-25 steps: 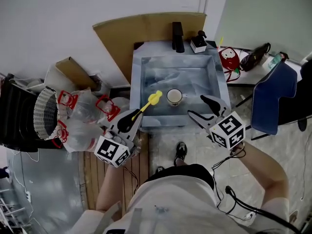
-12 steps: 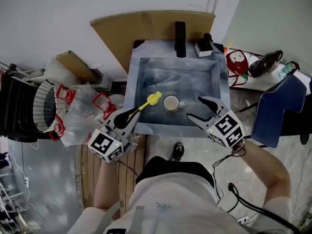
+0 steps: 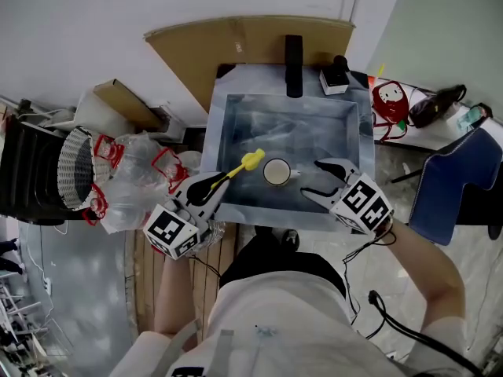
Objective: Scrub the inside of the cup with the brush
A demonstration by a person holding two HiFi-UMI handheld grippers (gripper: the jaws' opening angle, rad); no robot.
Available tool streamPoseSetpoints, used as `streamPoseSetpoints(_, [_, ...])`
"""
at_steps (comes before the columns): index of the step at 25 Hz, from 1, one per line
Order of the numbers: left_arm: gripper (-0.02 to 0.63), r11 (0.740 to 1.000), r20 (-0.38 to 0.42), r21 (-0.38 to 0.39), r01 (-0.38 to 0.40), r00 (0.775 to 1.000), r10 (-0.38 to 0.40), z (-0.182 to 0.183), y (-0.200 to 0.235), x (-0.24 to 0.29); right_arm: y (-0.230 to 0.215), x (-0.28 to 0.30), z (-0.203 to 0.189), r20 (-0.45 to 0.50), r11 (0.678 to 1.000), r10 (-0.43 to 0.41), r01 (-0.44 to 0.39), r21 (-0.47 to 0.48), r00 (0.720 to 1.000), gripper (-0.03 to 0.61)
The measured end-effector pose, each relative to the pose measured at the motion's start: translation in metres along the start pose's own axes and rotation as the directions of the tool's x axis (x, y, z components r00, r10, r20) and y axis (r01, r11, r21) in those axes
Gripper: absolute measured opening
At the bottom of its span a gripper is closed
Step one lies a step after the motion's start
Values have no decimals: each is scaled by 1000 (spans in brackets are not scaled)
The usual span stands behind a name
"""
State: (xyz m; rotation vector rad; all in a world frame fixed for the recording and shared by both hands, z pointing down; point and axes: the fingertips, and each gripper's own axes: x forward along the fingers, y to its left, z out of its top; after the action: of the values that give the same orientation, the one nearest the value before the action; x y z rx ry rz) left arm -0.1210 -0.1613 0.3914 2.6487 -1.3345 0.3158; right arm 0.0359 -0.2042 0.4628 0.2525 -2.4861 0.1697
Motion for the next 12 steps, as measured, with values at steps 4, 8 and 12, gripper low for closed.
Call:
streamPoseSetpoints(4, [35,999,-26,-19,29,999,-29,-4,3,5,-4,19,-11,-110,992,41,-53,-115,993,288])
streamPoseSetpoints(8, [35,997,-43,-32,73,996,-74,-13,10,11,-8,36,-27,-237,965,55,-112,-236,970,287])
streamPoseSetpoints(12, [35,994,-73,-42,96,992,-99,-23,20,14,-9,57,-36,-301,956,71,-150,-250,951,287])
